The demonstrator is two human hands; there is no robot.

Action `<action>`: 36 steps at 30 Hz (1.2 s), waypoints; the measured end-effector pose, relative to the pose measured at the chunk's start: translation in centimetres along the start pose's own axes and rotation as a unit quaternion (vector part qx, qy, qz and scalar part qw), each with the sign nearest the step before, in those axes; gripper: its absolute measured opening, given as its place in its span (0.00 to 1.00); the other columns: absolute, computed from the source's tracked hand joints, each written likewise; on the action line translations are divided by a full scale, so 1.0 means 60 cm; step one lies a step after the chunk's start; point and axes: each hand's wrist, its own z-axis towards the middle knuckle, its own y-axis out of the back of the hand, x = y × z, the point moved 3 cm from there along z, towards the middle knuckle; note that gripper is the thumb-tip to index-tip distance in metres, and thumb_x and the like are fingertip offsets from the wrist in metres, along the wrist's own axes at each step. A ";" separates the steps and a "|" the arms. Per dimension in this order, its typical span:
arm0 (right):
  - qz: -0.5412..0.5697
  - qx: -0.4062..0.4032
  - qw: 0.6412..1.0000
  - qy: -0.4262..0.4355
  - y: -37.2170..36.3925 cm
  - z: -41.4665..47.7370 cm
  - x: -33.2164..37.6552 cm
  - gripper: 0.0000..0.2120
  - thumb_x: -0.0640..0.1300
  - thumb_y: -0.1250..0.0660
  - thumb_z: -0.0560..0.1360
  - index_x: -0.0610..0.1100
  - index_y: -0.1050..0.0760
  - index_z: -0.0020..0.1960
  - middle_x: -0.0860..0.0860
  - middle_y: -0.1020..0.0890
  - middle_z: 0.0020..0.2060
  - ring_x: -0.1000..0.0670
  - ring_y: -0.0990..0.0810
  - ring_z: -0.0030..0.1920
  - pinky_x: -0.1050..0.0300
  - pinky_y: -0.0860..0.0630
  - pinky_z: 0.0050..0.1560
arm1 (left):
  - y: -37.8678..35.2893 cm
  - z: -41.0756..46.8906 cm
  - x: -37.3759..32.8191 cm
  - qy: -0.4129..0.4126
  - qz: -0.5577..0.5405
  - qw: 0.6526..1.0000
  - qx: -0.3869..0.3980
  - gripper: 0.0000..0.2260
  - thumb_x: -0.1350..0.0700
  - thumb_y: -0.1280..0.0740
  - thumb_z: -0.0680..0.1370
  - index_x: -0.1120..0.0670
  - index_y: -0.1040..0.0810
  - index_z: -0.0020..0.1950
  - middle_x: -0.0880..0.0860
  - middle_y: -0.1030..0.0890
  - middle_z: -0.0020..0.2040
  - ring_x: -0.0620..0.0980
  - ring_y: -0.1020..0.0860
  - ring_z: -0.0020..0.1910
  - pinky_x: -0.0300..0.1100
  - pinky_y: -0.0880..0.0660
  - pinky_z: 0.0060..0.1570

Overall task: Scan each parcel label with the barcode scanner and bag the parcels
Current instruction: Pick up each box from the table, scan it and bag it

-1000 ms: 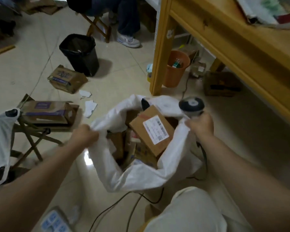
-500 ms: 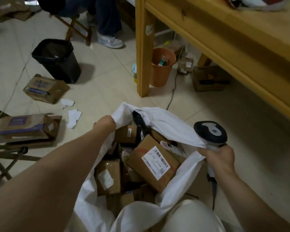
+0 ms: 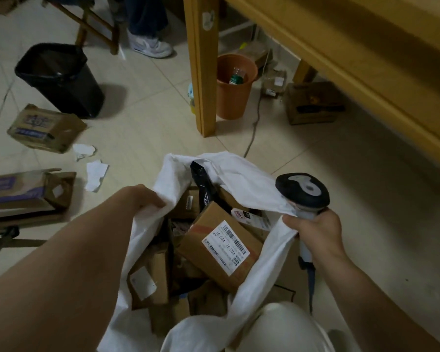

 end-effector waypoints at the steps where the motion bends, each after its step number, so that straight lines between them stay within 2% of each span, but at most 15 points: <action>1: -0.004 0.002 1.000 -0.001 -0.002 0.001 -0.001 0.20 0.31 0.26 0.68 0.34 0.24 0.60 0.41 0.19 0.53 0.41 0.21 0.55 0.46 0.25 0.60 | 0.008 -0.003 -0.007 -0.014 -0.023 1.000 0.014 0.26 0.54 0.27 0.74 0.66 0.29 0.66 0.64 0.25 0.62 0.60 0.26 0.62 0.50 0.30 0.63; 4: -0.013 -0.006 1.000 0.003 -0.001 0.004 0.001 0.19 0.32 0.26 0.69 0.34 0.23 0.59 0.42 0.19 0.51 0.41 0.21 0.54 0.46 0.25 0.59 | 0.091 -0.030 -0.048 -0.085 -0.051 0.980 -0.171 0.17 0.56 0.31 0.76 0.66 0.25 0.59 0.65 0.23 0.57 0.62 0.24 0.57 0.48 0.28 0.53; 7: -0.008 -0.045 0.999 0.024 0.007 0.004 0.021 0.18 0.34 0.27 0.69 0.35 0.23 0.58 0.44 0.20 0.50 0.42 0.21 0.52 0.49 0.24 0.56 | 0.192 -0.090 -0.083 -0.116 -0.146 0.916 -0.355 0.13 0.57 0.38 0.78 0.60 0.23 0.60 0.63 0.22 0.58 0.63 0.24 0.58 0.49 0.27 0.56; 9: 0.011 -0.072 0.997 0.032 0.013 0.001 0.032 0.19 0.34 0.27 0.70 0.36 0.25 0.59 0.46 0.21 0.50 0.44 0.21 0.52 0.52 0.26 0.55 | 0.227 -0.107 -0.076 -0.114 -0.182 0.885 -0.412 0.14 0.61 0.41 0.78 0.59 0.23 0.60 0.62 0.22 0.59 0.62 0.24 0.59 0.50 0.28 0.58; 12: 0.014 -0.073 0.997 0.027 0.013 -0.007 0.032 0.21 0.34 0.27 0.70 0.36 0.26 0.61 0.44 0.20 0.54 0.43 0.21 0.54 0.53 0.26 0.53 | 0.227 -0.113 -0.056 -0.043 -0.110 0.884 -0.451 0.14 0.61 0.42 0.80 0.58 0.28 0.65 0.63 0.28 0.64 0.63 0.30 0.63 0.55 0.34 0.63; 15: 0.005 -0.029 0.999 0.019 -0.008 -0.023 0.028 0.20 0.34 0.26 0.69 0.36 0.25 0.59 0.44 0.21 0.52 0.44 0.22 0.52 0.54 0.27 0.53 | 0.177 -0.120 -0.056 -0.050 0.047 0.905 -0.420 0.21 0.62 0.36 0.77 0.61 0.34 0.70 0.65 0.33 0.67 0.64 0.33 0.66 0.56 0.37 0.65; 18: 0.027 -0.015 0.999 0.029 -0.028 -0.038 0.028 0.18 0.33 0.27 0.70 0.38 0.25 0.59 0.47 0.22 0.49 0.47 0.24 0.50 0.55 0.28 0.52 | 0.101 -0.129 -0.101 -0.211 0.156 0.901 -0.344 0.18 0.61 0.37 0.77 0.57 0.28 0.67 0.61 0.26 0.64 0.60 0.27 0.61 0.52 0.32 0.61; 20: 0.029 -0.015 0.998 0.044 -0.030 -0.047 0.027 0.18 0.34 0.27 0.70 0.38 0.25 0.59 0.48 0.22 0.48 0.48 0.24 0.50 0.56 0.29 0.52 | 0.053 -0.137 -0.145 -0.310 0.157 0.896 -0.277 0.14 0.62 0.41 0.80 0.56 0.25 0.64 0.60 0.23 0.62 0.57 0.24 0.58 0.50 0.28 0.58; 23: 0.034 -0.016 0.998 0.059 -0.016 -0.055 0.022 0.17 0.33 0.27 0.70 0.40 0.24 0.57 0.50 0.22 0.45 0.49 0.23 0.50 0.57 0.29 0.50 | -0.019 -0.156 -0.217 -0.378 0.202 0.886 -0.175 0.24 0.64 0.41 0.81 0.53 0.39 0.76 0.57 0.35 0.74 0.56 0.35 0.72 0.49 0.37 0.69; 26: 0.056 -0.003 0.997 0.058 0.001 -0.054 0.013 0.16 0.31 0.27 0.69 0.43 0.25 0.54 0.54 0.23 0.41 0.51 0.23 0.49 0.59 0.29 0.49 | -0.078 -0.167 -0.276 -0.431 0.350 0.829 -0.073 0.43 0.69 0.35 0.76 0.47 0.57 0.79 0.53 0.53 0.80 0.54 0.55 0.78 0.53 0.44 0.73; 28: 0.067 0.009 0.996 0.059 0.009 -0.048 0.005 0.16 0.31 0.27 0.70 0.46 0.25 0.52 0.58 0.23 0.40 0.57 0.23 0.43 0.66 0.28 0.44 | -0.107 -0.163 -0.300 -0.431 0.430 0.792 -0.040 0.50 0.67 0.29 0.72 0.45 0.61 0.78 0.53 0.55 0.80 0.55 0.56 0.78 0.57 0.43 0.72; 29: 0.074 0.012 0.995 0.061 0.013 -0.045 0.001 0.17 0.31 0.27 0.70 0.48 0.26 0.51 0.61 0.24 0.39 0.63 0.25 0.40 0.72 0.29 0.40 | -0.123 -0.161 -0.309 -0.415 0.450 0.791 -0.029 0.48 0.64 0.28 0.73 0.45 0.59 0.79 0.55 0.50 0.79 0.57 0.50 0.78 0.56 0.40 0.71; 32: 0.086 0.011 0.995 0.058 0.021 -0.036 -0.012 0.18 0.31 0.27 0.69 0.49 0.26 0.51 0.63 0.24 0.40 0.70 0.27 0.37 0.78 0.30 0.35 | -0.130 -0.162 -0.339 -0.346 0.445 0.825 -0.036 0.21 0.56 0.40 0.81 0.52 0.37 0.75 0.58 0.31 0.71 0.57 0.29 0.67 0.49 0.33 0.65; 34: 0.074 0.010 0.995 0.059 0.021 -0.032 -0.007 0.18 0.32 0.27 0.69 0.46 0.25 0.55 0.59 0.23 0.43 0.66 0.25 0.41 0.77 0.30 0.38 | -0.098 -0.168 -0.381 -0.388 0.433 0.803 -0.129 0.15 0.56 0.41 0.82 0.56 0.28 0.68 0.58 0.26 0.66 0.57 0.27 0.64 0.49 0.30 0.62; 36: 0.067 0.005 0.995 0.067 0.012 -0.023 0.012 0.20 0.33 0.26 0.70 0.43 0.24 0.59 0.55 0.24 0.46 0.57 0.23 0.50 0.69 0.28 0.46 | -0.044 -0.181 -0.427 -0.459 0.386 0.769 -0.223 0.13 0.59 0.40 0.81 0.57 0.25 0.64 0.59 0.26 0.63 0.58 0.27 0.61 0.51 0.27 0.60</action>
